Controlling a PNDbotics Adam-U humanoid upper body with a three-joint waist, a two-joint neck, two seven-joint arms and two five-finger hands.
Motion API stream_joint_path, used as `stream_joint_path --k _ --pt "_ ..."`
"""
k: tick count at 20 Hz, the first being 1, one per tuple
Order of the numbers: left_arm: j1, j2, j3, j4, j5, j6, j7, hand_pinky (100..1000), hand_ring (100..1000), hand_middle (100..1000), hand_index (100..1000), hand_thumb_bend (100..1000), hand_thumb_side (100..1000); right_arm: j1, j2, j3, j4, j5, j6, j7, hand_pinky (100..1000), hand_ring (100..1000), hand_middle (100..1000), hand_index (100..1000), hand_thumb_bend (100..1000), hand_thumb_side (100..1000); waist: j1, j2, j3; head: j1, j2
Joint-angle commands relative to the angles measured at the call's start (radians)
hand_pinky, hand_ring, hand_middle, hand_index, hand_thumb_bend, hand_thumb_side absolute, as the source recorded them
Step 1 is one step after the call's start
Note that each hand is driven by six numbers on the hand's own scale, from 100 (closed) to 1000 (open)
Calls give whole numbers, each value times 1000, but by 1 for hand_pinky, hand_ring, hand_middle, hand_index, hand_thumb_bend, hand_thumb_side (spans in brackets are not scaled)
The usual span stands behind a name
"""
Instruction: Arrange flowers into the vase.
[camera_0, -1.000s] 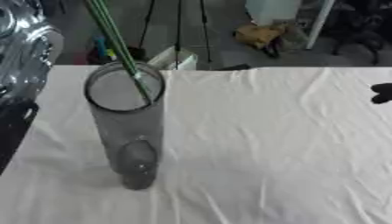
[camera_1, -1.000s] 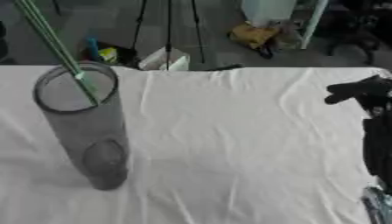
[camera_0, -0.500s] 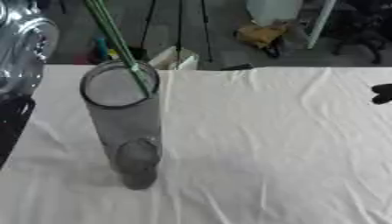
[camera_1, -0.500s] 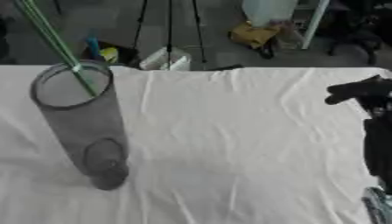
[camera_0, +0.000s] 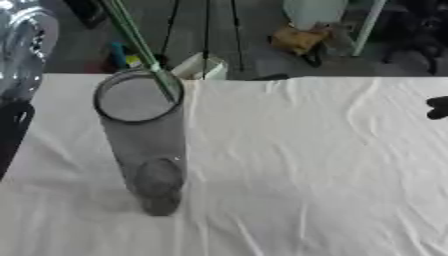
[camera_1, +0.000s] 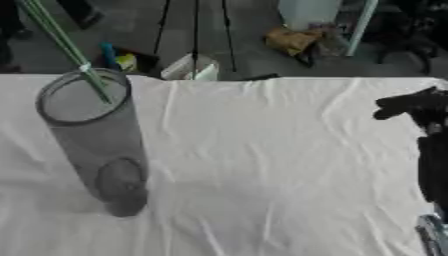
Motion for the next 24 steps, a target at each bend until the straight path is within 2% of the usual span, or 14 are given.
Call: stream_joint_path --k 1,24 --pt "-30 36 25 -13 -5 -9 4 100 100 100 153 142 727 -3 -17 -4 -14 -7 -5 3 661 530 504 671 100 1000 12 -17 0 2 5" --pt "-21 87 6 -9 -139 -96 -27 100 100 100 154 169 666 -5 -18 -8 -14 1 -21 0 660 530 503 672 100 1000 3 3 -2 -12 -13"
